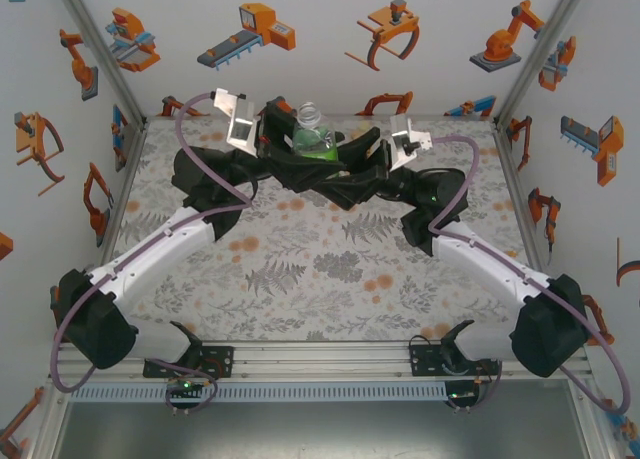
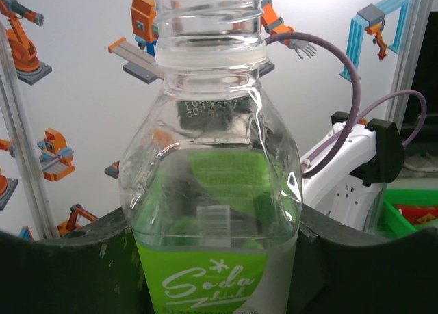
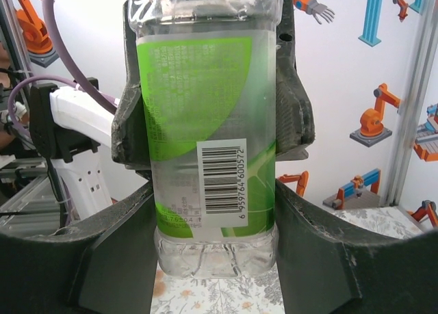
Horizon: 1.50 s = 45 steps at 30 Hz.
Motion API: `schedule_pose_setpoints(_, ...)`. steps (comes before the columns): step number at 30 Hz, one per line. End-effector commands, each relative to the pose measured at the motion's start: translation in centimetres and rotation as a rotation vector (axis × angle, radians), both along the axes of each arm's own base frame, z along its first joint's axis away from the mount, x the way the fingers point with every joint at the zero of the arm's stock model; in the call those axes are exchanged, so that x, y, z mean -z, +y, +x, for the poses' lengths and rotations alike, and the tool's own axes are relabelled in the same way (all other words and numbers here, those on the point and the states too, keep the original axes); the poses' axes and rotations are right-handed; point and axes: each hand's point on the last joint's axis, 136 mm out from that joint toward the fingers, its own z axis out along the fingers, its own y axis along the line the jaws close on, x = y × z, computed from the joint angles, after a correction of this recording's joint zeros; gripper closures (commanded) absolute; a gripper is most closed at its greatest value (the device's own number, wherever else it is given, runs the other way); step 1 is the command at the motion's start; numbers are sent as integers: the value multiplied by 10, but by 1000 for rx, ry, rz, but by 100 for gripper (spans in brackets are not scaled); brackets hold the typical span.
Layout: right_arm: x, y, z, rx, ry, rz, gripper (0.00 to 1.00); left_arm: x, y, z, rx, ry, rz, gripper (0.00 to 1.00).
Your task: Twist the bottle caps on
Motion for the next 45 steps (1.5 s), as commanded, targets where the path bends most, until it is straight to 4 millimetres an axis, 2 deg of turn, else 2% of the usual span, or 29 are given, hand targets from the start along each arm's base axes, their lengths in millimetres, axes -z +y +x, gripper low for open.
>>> schedule_pose_setpoints(1, -14, -11, -17, 38, -95, 35, 38, -17, 11, -3, -60, -57, 4, 63)
schedule_pose_setpoints(3, -9, -13, -14, 78, -92, 24, 30, -16, 12, 1, -93, -51, 45, 68)
schedule_pose_setpoints(6, 0, -15, -7, 149, -82, -5, 24, -12, 18, 10, -155, -38, 106, 77)
schedule_pose_setpoints(12, 24, -17, 6, 252, -34, -102, 24, 2, 34, 19, -261, -19, 216, 83)
schedule_pose_setpoints(17, 50, -17, 26, 346, 63, -217, 27, 21, 56, 37, -346, 66, 328, 98)
schedule_pose_setpoints(22, 90, -14, 48, 455, 212, -401, 33, 43, 87, 58, -439, 167, 408, 98)
schedule_pose_setpoints(26, 127, -17, 66, 546, 370, -528, 39, 72, 117, 97, -629, 378, 489, 100)
schedule_pose_setpoints(30, 157, -16, 73, 603, 471, -627, 43, 101, 125, 111, -676, 445, 555, 100)
schedule_pose_setpoints(32, 171, -11, 72, 628, 501, -680, 44, 116, 132, 119, -735, 461, 559, 100)
schedule_pose_setpoints(36, 195, 6, 64, 623, 603, -759, 46, 150, 159, 143, -912, 611, 612, 100)
schedule_pose_setpoints(45, 270, 52, 41, 585, 781, -975, 47, 226, 186, 156, -1061, 778, 786, 100)
